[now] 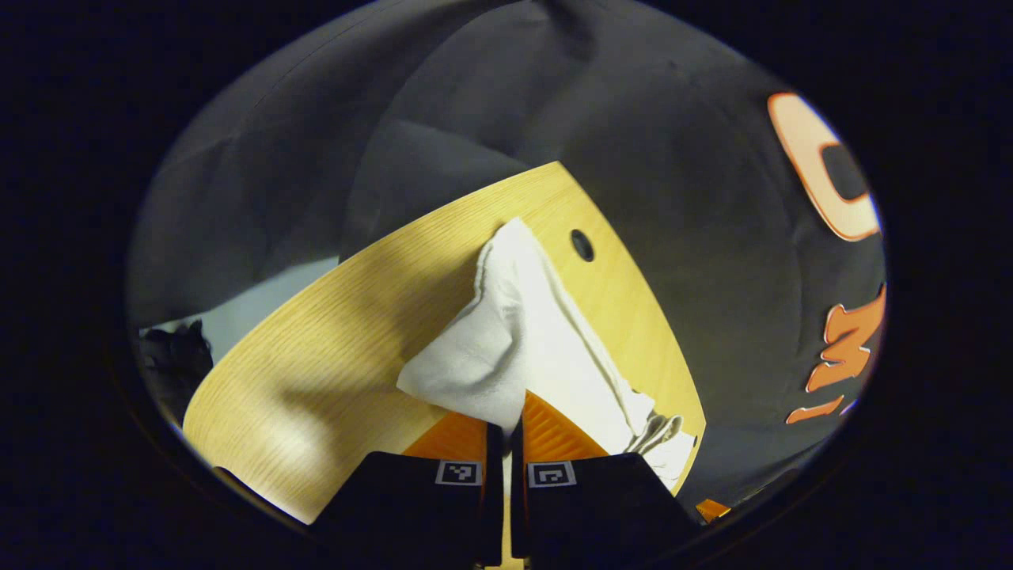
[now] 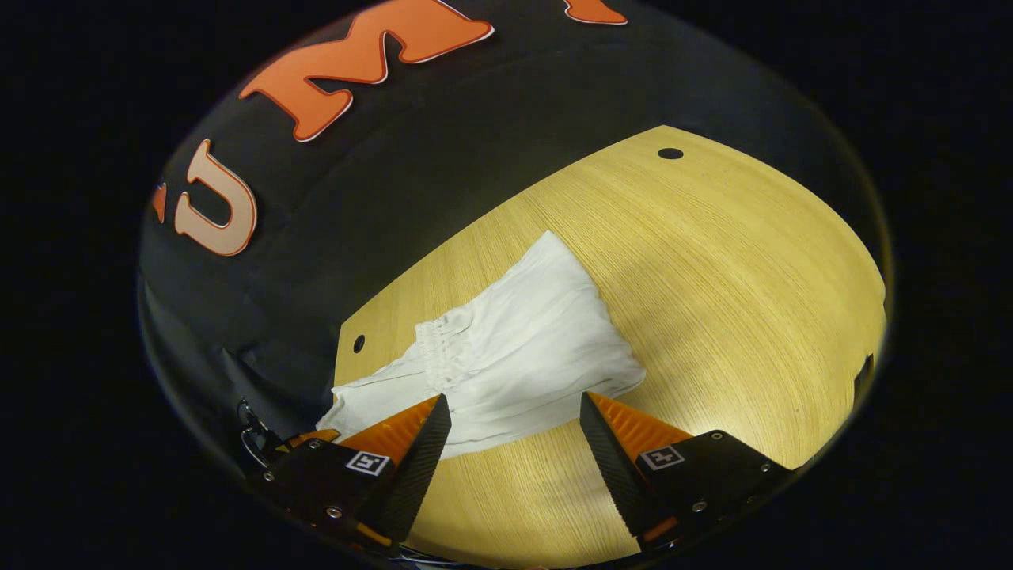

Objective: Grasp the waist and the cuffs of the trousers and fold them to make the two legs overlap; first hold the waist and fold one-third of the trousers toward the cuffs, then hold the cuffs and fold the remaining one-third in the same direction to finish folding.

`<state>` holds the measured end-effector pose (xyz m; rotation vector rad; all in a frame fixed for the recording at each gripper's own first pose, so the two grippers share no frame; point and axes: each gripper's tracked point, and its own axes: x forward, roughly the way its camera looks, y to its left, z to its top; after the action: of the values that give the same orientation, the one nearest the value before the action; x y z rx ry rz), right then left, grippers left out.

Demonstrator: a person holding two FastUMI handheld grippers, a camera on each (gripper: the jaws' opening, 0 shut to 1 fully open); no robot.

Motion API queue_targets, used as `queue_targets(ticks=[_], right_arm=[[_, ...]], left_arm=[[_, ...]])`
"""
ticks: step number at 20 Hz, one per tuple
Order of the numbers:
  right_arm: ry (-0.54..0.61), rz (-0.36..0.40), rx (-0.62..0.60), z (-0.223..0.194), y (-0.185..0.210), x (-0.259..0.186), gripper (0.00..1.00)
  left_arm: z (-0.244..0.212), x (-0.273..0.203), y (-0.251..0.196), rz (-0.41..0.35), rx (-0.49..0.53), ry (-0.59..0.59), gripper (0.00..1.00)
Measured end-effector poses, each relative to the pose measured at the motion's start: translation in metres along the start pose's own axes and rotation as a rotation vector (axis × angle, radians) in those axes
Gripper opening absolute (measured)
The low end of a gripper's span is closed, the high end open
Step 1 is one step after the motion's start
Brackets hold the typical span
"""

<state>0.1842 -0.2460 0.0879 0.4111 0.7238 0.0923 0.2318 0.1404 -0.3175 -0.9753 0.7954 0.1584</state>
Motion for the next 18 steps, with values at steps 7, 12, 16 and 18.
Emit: queue_targets(ticks=[7, 12, 16, 18], right_arm=[[-0.089, -0.036, -0.135, 0.024, -0.022, -0.025, 0.99], [-0.119, 0.000, -0.159, 0.035, -0.044, -0.052, 0.99], [-0.132, 0.013, -0.156, 0.043, -0.074, -0.069, 0.99], [-0.133, 0.019, -0.133, 0.047, -0.092, -0.076, 0.99]], left_arm=[[0.002, -0.051, -0.119, -0.129, 0.235, -0.066, 0.08], [-0.037, -0.058, -0.205, -0.185, 0.391, -0.075, 0.07], [-0.089, -0.050, -0.263, -0.215, 0.486, -0.046, 0.08], [-0.116, -0.039, -0.290, -0.227, 0.526, -0.020, 0.08]])
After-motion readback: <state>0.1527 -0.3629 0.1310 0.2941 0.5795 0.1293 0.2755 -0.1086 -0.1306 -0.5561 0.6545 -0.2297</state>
